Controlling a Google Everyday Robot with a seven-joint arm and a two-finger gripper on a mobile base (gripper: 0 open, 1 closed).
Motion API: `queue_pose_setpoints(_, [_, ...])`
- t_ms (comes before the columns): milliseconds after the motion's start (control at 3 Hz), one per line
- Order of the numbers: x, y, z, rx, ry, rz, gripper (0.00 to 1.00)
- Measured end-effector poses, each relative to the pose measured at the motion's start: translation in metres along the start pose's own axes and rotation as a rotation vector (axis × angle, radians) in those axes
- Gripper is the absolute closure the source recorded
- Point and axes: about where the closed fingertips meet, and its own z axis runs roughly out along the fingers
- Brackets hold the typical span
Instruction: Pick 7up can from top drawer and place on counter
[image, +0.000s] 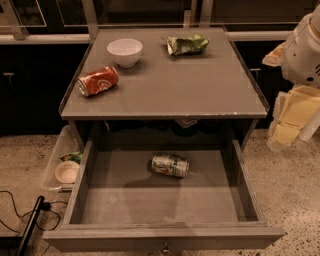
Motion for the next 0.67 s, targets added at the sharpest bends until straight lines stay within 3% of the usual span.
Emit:
queue_pose_setpoints(333, [0.0,0.0,0.0,0.002,0.0,0.0,0.0])
queue_pose_setpoints(667, [0.007,0.014,0.025,-0.041,-0.002,-0.002,0.0])
